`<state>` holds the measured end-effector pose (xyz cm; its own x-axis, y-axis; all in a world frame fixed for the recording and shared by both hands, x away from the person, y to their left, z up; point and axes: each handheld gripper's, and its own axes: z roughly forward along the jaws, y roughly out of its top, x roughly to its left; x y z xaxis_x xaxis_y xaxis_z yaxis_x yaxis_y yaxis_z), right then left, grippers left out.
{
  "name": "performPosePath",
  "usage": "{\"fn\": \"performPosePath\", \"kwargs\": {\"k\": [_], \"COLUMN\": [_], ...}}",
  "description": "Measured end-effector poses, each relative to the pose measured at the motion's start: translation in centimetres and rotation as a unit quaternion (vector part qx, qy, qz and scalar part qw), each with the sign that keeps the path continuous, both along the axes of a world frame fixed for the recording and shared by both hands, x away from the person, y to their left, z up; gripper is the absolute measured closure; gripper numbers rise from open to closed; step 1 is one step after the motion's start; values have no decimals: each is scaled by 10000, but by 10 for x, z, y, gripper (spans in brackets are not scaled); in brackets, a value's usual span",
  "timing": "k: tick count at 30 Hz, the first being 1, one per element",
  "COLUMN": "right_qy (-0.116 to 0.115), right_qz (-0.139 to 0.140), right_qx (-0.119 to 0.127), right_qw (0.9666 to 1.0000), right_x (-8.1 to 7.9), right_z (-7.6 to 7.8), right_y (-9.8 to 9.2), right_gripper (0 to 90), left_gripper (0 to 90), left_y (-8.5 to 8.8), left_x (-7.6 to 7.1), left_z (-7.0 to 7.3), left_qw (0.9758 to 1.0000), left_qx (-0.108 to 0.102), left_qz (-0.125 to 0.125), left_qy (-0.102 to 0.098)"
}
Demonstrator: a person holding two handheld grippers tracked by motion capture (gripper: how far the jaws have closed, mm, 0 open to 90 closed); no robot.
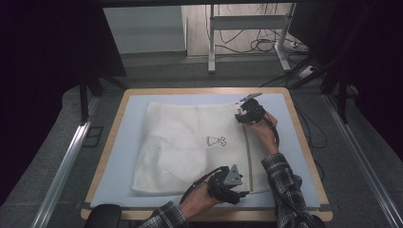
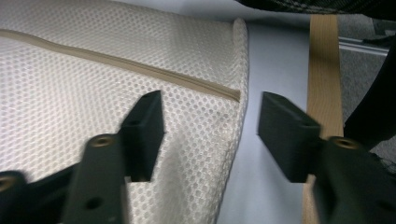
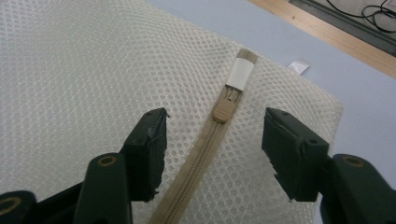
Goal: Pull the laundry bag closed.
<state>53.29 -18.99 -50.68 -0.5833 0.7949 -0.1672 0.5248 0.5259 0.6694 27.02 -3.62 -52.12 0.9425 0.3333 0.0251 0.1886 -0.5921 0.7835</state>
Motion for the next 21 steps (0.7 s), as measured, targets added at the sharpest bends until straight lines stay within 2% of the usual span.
{"fn": "performPosePath", "kwargs": {"k": [3, 9, 15, 19, 21], "right_qy": [47, 99, 154, 248, 415], "right_qz": [16, 60, 134, 204, 242], "right_qx": [32, 43, 155, 214, 280], "right_qw": [10000, 9999, 9997, 9993, 9985], "right_x": [-2, -5, -9, -12, -12], "right_z": [1, 2, 5, 5, 5], "right_y": [1, 2, 1, 0, 0], "right_gripper": [342, 287, 230, 171, 133], "left_gripper": [278, 204, 191, 153, 126], "left_y": [4, 15, 23, 25, 25], "left_x": [2, 7, 6, 5, 4], "left_z": [0, 3, 5, 5, 5], "left_qw": [9999, 9984, 9984, 9995, 9997], "left_qx": [-68, -297, -337, -176, -147], "left_qz": [-2, 54, -98, -134, -139], "left_qy": [153, 472, 443, 242, 170]}}
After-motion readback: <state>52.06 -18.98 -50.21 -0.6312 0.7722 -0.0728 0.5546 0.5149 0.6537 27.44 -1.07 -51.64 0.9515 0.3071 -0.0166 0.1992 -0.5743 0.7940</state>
